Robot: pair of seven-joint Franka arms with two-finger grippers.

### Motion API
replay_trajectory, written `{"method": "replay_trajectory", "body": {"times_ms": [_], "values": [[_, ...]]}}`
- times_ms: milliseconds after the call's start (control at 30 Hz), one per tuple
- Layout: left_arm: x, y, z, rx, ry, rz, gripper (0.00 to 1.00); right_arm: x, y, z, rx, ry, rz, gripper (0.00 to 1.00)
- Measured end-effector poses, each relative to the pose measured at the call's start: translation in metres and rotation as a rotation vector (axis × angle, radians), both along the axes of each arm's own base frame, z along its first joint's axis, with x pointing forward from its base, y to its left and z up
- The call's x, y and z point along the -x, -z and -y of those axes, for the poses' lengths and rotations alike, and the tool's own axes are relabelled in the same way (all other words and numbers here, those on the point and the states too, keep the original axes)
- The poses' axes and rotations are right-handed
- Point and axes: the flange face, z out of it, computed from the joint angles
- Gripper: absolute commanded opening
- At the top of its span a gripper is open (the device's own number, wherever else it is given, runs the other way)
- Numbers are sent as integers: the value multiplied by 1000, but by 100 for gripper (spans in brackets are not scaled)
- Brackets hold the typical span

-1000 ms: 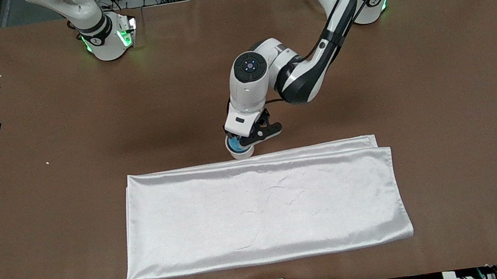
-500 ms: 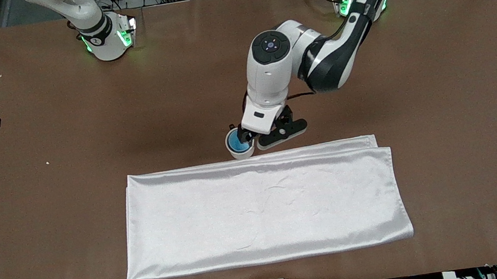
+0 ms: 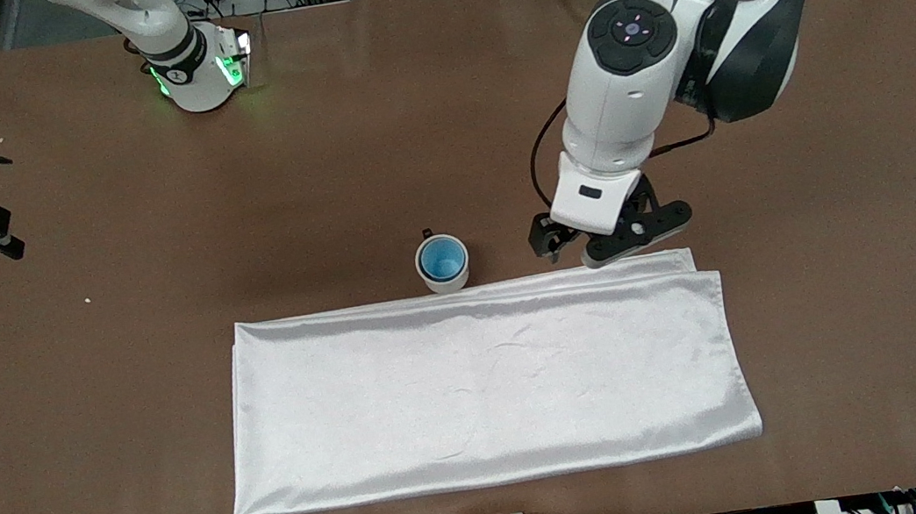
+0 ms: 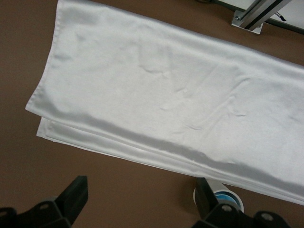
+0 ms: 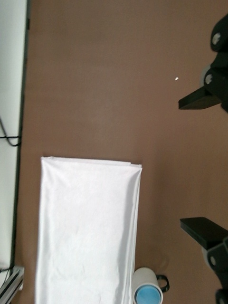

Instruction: Place blue cup into white mug on table

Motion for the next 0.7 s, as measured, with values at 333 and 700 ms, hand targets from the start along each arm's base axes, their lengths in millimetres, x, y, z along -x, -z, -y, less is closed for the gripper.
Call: {"method": "replay_trajectory", "body": {"times_ms": [333,700], "values": [[-14,-34,-71,-55,82,-35,100,4,16,0,44,75,-80,100],[-31,-56,-156,-67,146,-63,100,9,16,-23,43,57,-107,100]]}}
